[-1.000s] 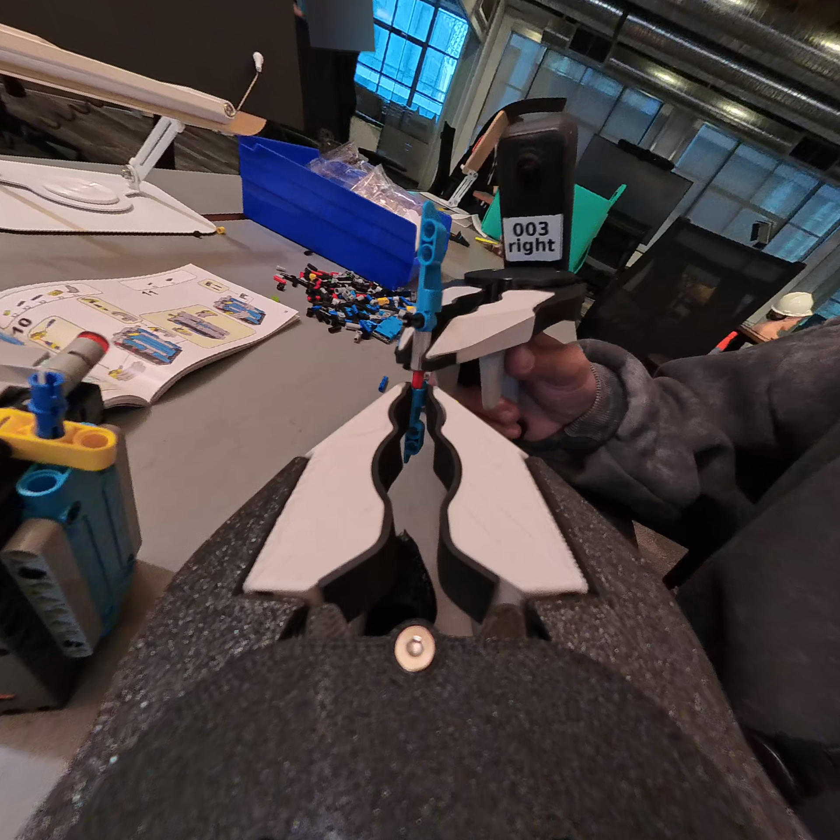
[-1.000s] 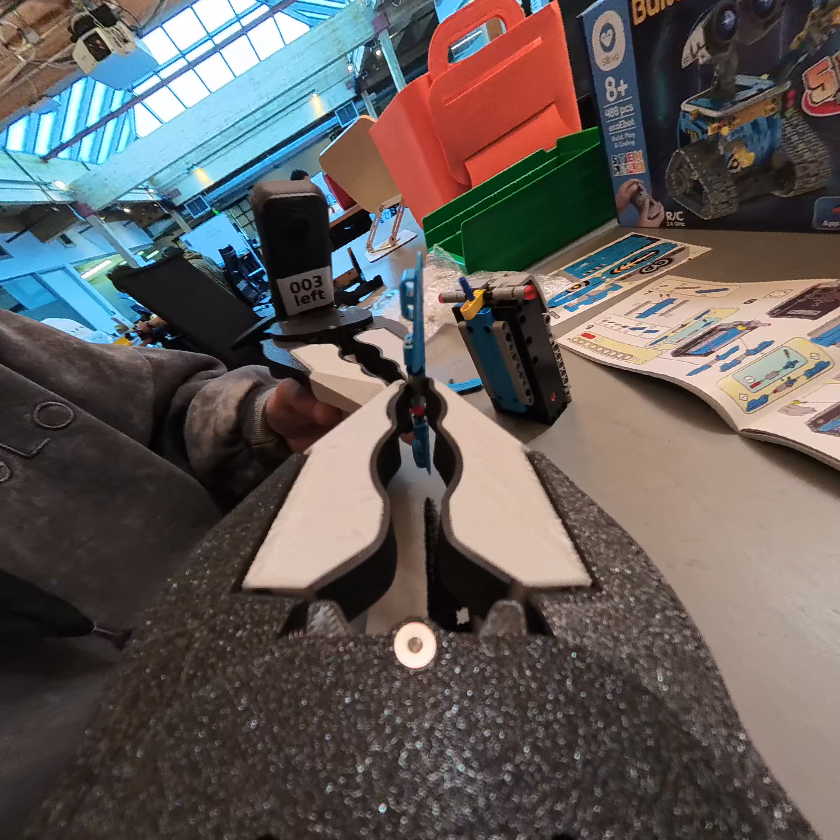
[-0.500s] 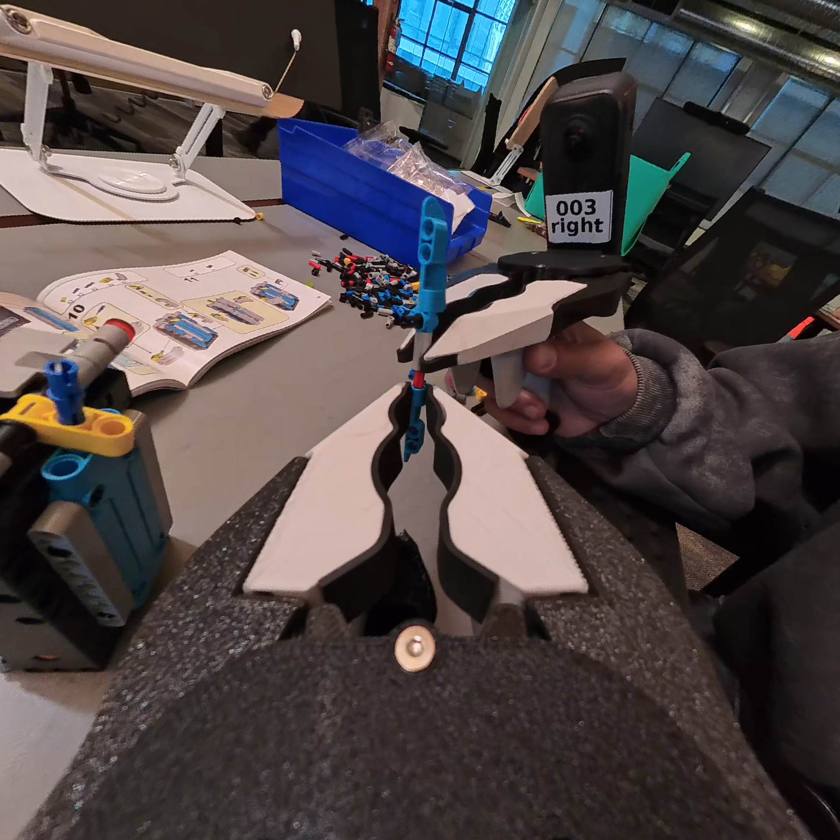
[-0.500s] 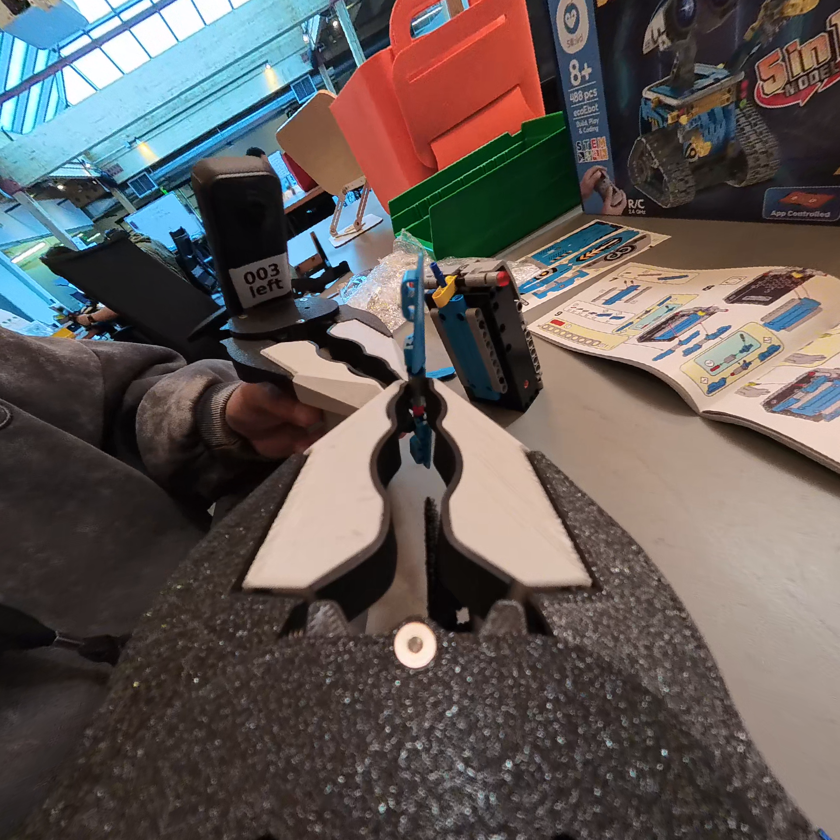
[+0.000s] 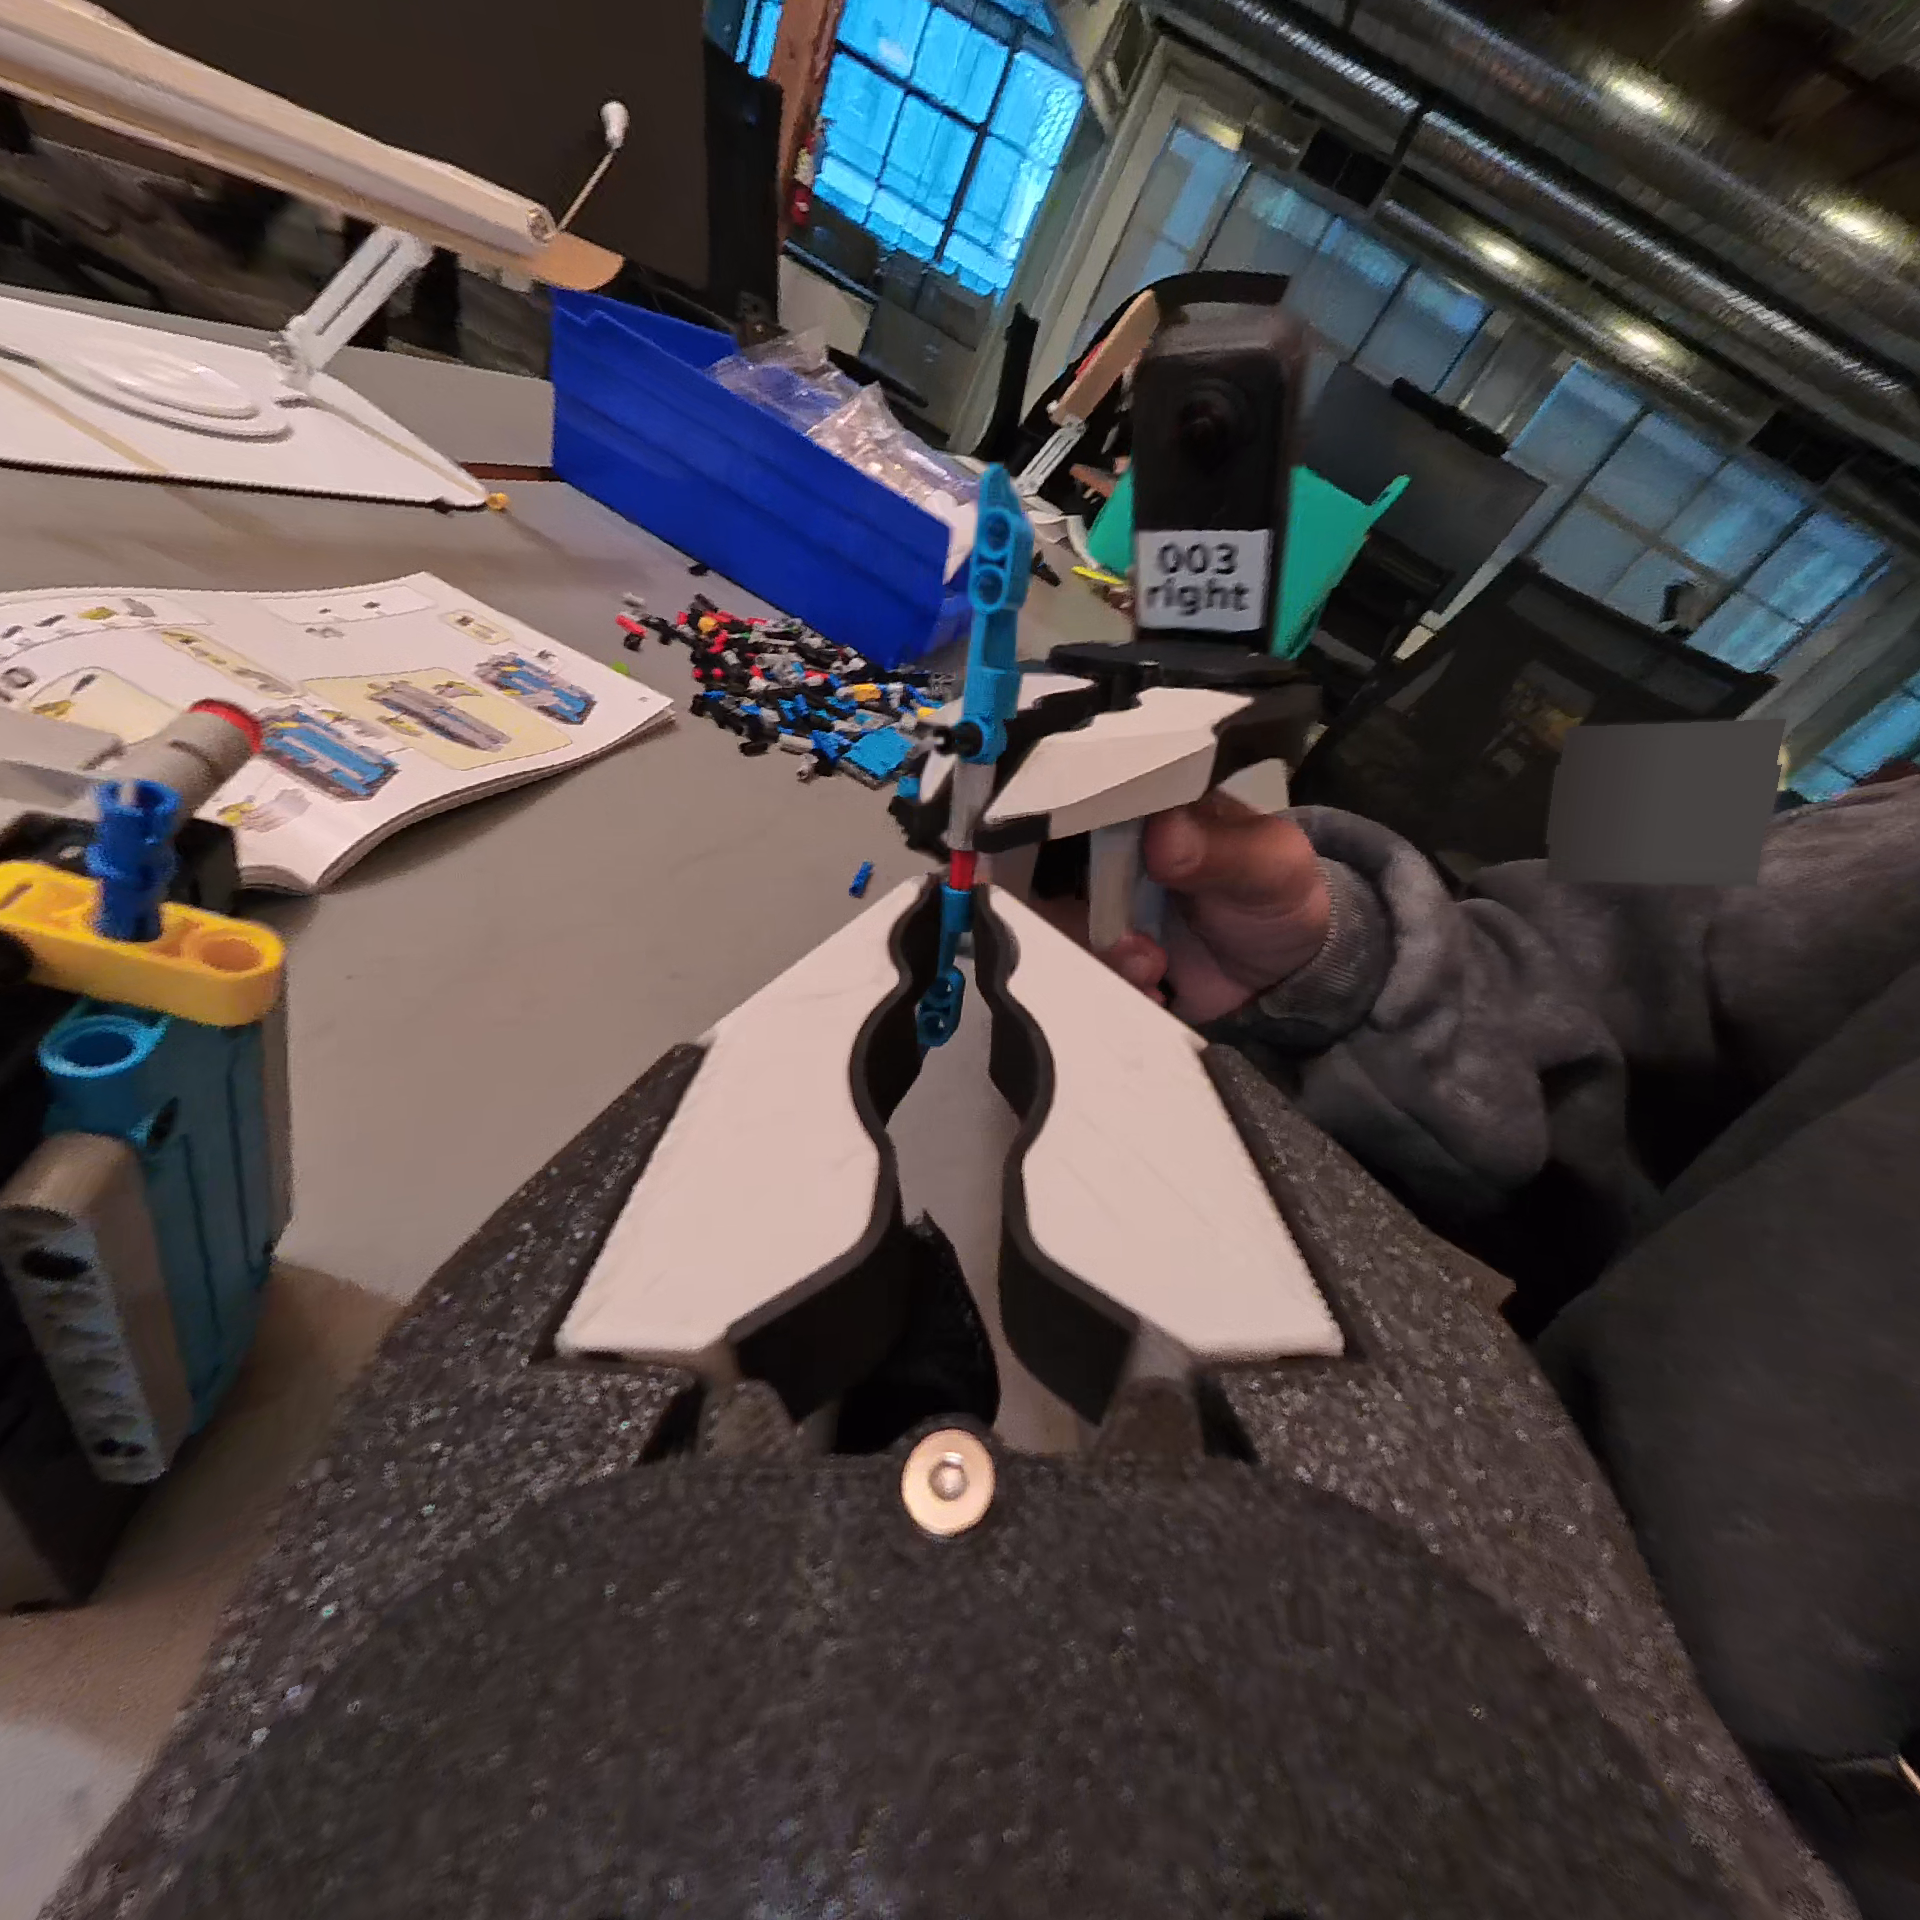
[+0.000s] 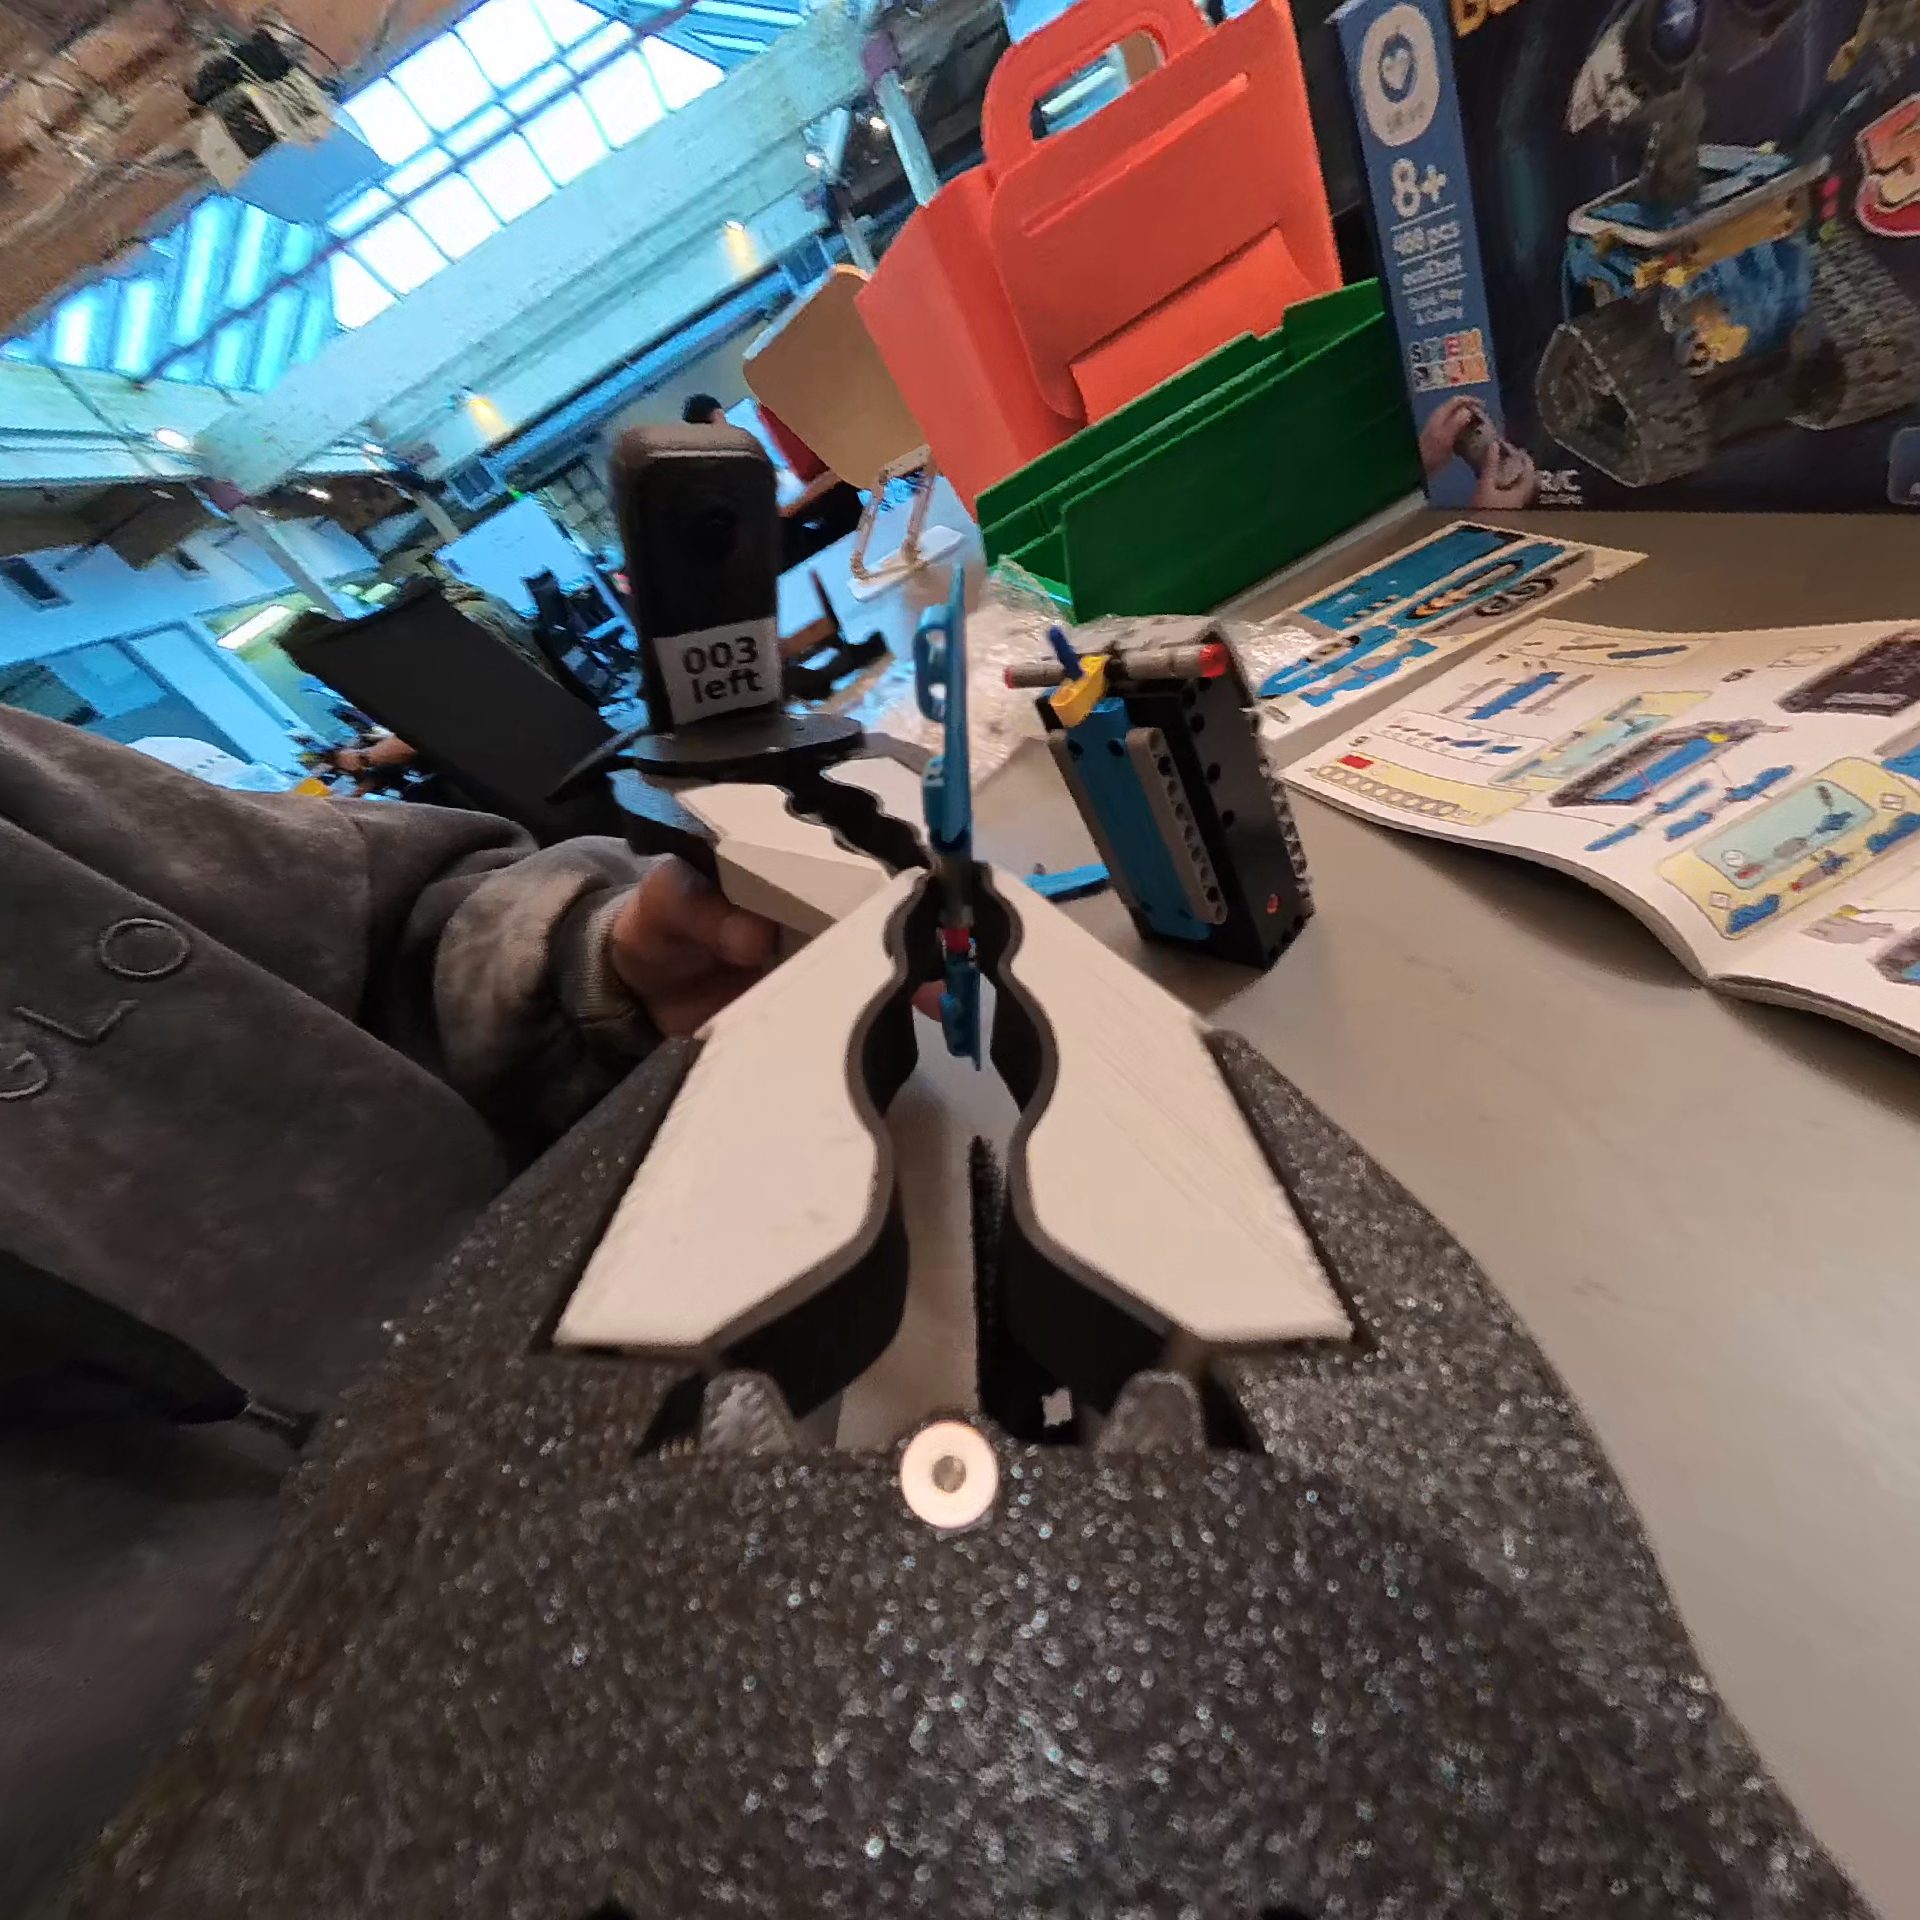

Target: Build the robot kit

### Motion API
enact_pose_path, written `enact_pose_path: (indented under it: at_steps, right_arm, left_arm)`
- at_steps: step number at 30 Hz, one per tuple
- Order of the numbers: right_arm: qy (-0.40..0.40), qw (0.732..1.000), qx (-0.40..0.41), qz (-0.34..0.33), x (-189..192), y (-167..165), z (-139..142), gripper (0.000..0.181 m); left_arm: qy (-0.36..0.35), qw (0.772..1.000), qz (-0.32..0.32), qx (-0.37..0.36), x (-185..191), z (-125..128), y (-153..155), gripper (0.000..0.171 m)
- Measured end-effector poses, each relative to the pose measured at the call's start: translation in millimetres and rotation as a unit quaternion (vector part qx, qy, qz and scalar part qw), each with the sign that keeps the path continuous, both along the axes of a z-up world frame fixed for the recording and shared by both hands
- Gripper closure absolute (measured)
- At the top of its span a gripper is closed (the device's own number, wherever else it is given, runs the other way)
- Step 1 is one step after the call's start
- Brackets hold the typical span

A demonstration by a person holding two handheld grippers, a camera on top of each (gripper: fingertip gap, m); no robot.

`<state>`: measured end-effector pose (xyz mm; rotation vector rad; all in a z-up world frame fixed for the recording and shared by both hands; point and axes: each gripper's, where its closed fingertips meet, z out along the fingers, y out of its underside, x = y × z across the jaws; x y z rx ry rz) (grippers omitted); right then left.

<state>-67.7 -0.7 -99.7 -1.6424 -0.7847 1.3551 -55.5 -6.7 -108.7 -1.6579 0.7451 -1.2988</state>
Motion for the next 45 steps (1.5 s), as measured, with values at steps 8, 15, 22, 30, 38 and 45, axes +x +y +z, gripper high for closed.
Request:
enact_pose_path:
  at_steps: [8,15,22,30,38,45]
  right_arm:
    - [0.061,0.997,0.021,0.041,0.3,-14.6,23.1,0.175]
    - [0.060,0.997,0.032,0.040,-0.6,-16.9,26.1,0.175]
    - [0.060,0.997,0.013,0.040,-0.4,-15.6,22.4,0.175]
    - [-0.058,0.995,-0.008,0.081,-21.1,-30.8,-25.3,0.174]
    - [0.038,0.998,-0.045,0.018,11.7,4.1,4.0,0.175]
    - [0.042,0.992,-0.071,0.095,-6.5,-20.9,3.9,0.174]
  left_arm:
    - [-0.083,0.995,-0.055,-0.025,1.0,22.4,-14.1,0.168]
    - [-0.107,0.991,-0.068,-0.045,0.1,25.5,-15.6,0.168]
    - [-0.105,0.991,-0.063,-0.050,-0.1,23.2,-13.8,0.169]
    - [-0.179,0.982,-0.045,-0.046,-18.4,48.0,-1.9,0.171]
    - [-0.101,0.993,0.054,0.023,-52.0,34.7,18.5,0.171]
    - [-0.118,0.993,-0.002,-0.023,-29.2,31.9,6.2,0.148]
